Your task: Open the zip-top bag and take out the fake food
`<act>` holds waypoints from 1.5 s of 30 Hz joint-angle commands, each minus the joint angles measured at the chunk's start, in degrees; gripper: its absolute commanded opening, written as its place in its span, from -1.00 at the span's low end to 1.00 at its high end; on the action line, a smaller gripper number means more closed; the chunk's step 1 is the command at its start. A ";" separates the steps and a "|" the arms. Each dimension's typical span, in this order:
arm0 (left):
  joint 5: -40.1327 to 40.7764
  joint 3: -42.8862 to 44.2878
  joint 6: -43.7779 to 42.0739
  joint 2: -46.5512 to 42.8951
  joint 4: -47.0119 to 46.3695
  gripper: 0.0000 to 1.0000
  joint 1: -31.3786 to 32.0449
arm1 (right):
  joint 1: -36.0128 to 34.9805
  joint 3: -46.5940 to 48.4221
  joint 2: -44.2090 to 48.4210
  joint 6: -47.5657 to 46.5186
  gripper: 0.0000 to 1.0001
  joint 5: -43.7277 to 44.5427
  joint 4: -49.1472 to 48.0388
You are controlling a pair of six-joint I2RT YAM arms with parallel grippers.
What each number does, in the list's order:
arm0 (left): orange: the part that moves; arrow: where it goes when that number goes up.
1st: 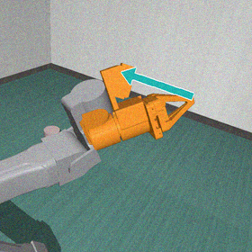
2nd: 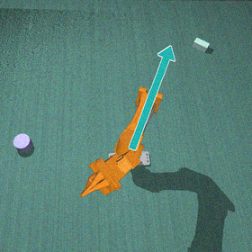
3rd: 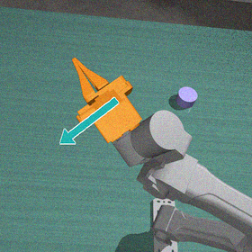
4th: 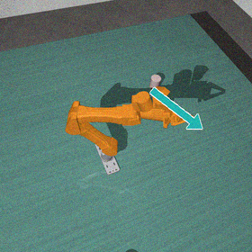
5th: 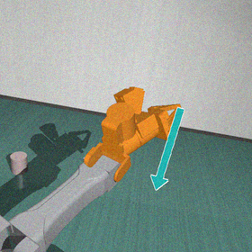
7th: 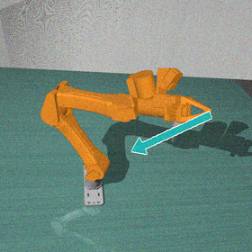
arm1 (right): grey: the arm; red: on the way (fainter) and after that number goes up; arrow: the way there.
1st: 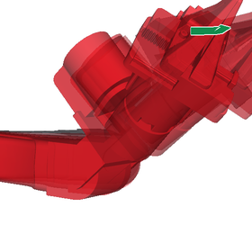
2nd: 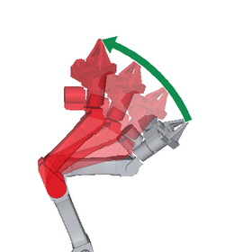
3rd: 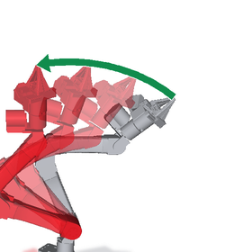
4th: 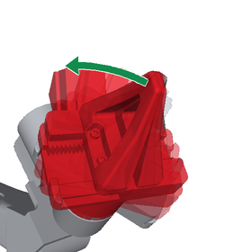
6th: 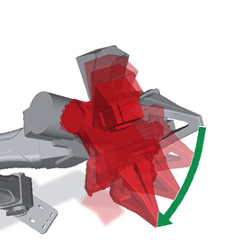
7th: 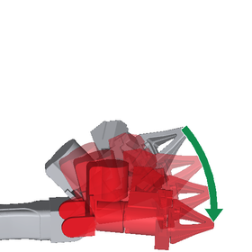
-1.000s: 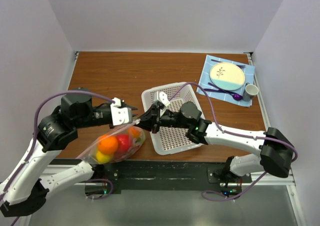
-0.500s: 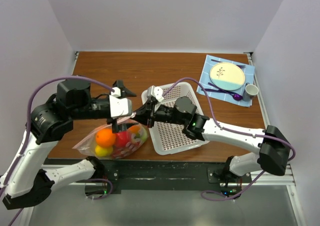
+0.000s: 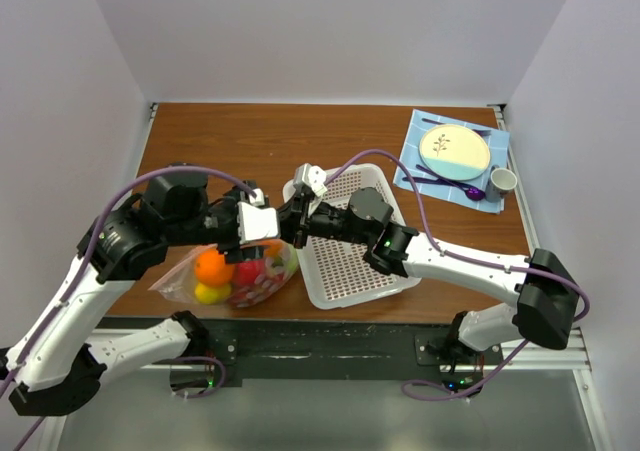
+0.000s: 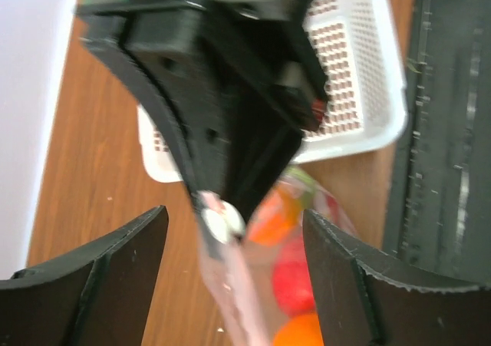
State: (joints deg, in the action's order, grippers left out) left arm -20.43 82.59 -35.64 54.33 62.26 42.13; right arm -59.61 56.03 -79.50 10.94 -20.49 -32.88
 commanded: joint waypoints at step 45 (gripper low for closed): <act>2.49 4.43 6.20 0.25 -5.39 -0.55 0.06 | 0.11 0.57 1.99 2.33 -1.00 -1.22 -2.45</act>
State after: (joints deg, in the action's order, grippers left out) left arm -18.00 84.86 -30.52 54.65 57.95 42.39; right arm -59.24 55.27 -78.35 12.58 -20.58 -32.10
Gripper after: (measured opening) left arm 0.250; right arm 0.007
